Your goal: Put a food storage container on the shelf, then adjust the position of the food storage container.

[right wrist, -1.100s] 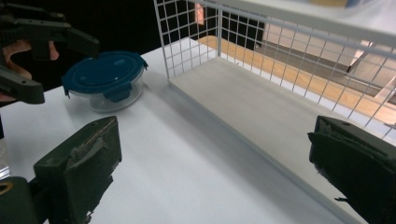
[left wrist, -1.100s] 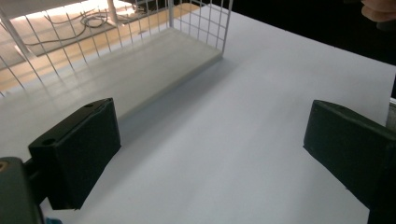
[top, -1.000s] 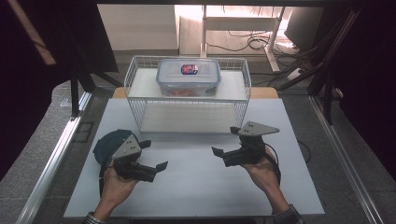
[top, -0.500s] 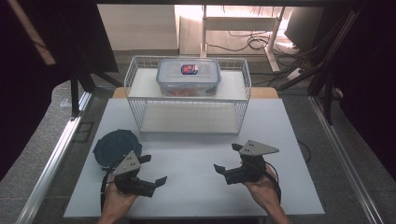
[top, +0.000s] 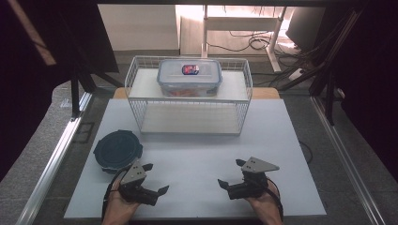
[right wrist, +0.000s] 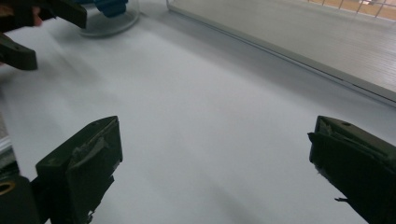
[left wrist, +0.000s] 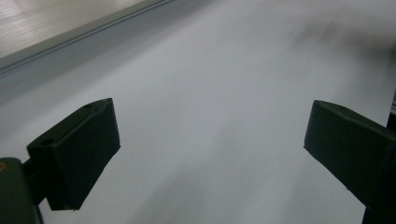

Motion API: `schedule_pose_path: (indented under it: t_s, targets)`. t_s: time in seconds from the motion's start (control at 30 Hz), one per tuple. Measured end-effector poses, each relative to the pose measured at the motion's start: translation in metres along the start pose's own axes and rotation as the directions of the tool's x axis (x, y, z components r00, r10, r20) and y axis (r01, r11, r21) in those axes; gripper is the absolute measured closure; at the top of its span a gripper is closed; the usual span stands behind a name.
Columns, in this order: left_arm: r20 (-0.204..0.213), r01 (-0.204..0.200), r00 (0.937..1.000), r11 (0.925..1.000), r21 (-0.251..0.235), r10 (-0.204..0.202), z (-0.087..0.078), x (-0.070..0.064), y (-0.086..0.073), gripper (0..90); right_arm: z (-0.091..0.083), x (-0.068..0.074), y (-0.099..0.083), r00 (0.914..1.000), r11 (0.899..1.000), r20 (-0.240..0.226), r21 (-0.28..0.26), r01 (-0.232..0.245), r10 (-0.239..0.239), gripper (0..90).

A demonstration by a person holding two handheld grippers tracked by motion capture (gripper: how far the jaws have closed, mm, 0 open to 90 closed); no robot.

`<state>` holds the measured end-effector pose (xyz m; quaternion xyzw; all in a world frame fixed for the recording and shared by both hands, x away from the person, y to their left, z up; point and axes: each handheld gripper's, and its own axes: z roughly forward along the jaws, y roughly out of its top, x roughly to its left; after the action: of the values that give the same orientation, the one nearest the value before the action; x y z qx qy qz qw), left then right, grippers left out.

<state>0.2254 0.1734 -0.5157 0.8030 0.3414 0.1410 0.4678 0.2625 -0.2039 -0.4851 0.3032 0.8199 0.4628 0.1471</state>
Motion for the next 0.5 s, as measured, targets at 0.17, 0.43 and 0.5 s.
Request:
schedule_pose_path:
  t_s: [0.17, 0.43, 0.5]
  targets:
    - [-0.01, 0.033, 0.9994, 0.9994, -0.014, -0.033, -0.004, 0.007, 0.006, 2.7, 0.001, -0.004, -0.001, 0.9999, 1.0, 0.01, -0.003, -0.012, 0.012, 2.2]
    - [-0.117, 0.079, 0.99, 0.9969, -0.004, -0.079, -0.005, 0.034, 0.029, 17.3, 0.006, -0.003, -0.002, 0.9997, 1.0, 0.025, 0.019, 0.001, -0.001, 2.3]
    - [-0.138, 0.083, 0.9869, 0.9965, -0.013, -0.084, -0.01, 0.044, 0.033, 27.7, 0.006, -0.003, -0.001, 0.9995, 1.0, 0.031, 0.02, 0.006, -0.006, 2.4]
